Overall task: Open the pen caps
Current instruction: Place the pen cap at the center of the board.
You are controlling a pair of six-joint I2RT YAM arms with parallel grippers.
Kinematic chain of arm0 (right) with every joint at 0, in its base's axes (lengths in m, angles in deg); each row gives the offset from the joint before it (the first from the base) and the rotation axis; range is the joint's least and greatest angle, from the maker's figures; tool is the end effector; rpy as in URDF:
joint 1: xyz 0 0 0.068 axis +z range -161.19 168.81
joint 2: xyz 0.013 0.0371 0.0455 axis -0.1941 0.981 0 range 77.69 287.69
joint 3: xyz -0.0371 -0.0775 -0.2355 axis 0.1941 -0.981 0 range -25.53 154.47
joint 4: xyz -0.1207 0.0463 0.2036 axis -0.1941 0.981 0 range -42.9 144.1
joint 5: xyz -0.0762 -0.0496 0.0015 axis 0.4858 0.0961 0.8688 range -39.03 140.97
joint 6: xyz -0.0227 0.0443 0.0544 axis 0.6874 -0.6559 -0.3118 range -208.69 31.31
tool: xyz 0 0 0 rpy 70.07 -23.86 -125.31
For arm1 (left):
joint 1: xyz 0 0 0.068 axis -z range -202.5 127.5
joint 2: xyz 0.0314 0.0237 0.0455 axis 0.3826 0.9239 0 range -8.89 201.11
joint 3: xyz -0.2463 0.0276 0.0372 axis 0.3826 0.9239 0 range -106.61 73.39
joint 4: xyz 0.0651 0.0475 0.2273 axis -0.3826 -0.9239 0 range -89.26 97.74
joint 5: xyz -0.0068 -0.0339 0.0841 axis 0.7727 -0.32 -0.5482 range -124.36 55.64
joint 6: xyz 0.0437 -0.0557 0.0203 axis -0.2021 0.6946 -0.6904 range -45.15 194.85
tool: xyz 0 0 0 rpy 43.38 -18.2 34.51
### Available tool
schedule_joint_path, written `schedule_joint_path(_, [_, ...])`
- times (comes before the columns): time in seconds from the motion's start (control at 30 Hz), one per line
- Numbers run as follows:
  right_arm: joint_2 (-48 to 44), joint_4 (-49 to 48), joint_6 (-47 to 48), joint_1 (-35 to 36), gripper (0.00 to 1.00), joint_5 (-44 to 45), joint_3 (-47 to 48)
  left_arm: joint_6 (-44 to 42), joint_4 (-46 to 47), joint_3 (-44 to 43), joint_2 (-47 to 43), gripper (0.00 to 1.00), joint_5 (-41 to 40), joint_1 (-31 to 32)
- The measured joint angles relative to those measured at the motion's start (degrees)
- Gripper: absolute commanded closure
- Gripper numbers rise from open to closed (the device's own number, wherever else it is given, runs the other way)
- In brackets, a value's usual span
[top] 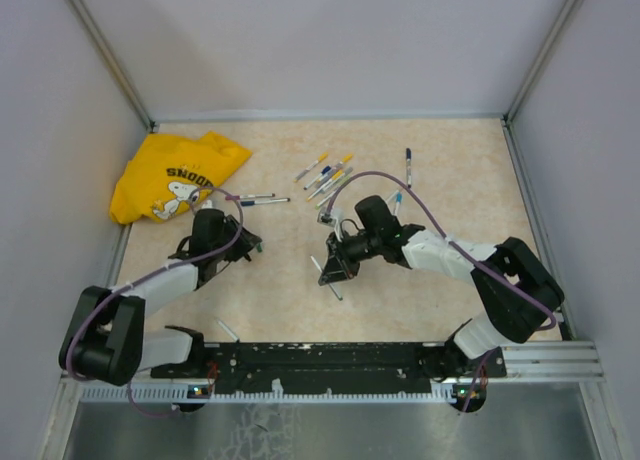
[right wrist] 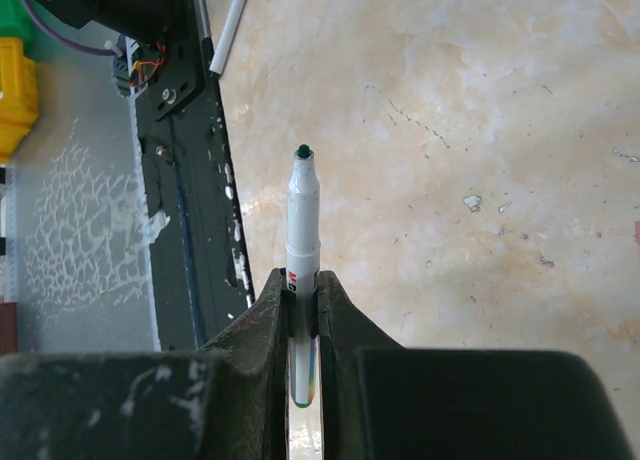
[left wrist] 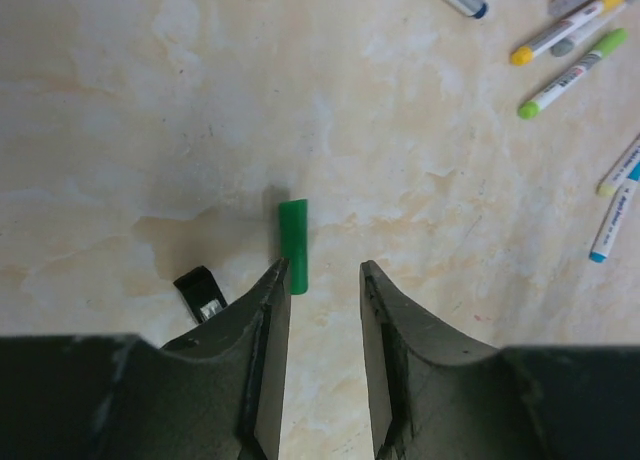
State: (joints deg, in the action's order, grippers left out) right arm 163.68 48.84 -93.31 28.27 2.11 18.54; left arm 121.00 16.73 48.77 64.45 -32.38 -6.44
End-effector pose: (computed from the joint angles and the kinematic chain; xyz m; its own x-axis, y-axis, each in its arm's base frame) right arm 0.1961 0.2216 0.1703 -0.5989 -0.4244 -0.6791 -0.7931 0.1965 0.5766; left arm 0.2372 -0.0704 0.1296 -0.6433 -0.5649 -0.5168 -0.2339 0.7877 -0.5699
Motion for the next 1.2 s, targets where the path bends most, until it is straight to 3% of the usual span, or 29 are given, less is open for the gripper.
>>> schedule_joint_path(0.23, [0.0, 0.0, -0.1, 2.6, 1.00, 3.8, 0.0, -2.2, -2.2, 0.0, -10.1, 0.60, 1.4, 0.0])
schedule_joint_path(0.47, [0.6, -0.4, -6.4, 7.6, 1.00, 15.0, 0.9, -6.0, -2.9, 3.0, -23.3, 0.55, 2.0, 0.0])
schedule_joint_path(0.87, [14.3, 3.5, -13.8, 13.2, 1.00, 29.5, 15.1, -9.7, -8.6, 7.4, -47.0, 0.46, -1.3, 0.0])
schedule_joint_path(1.2, [24.5, 9.4, -15.2, 16.4, 1.00, 36.0, 25.5, -11.3, -10.0, 8.5, -50.6, 0.46, -1.5, 0.0])
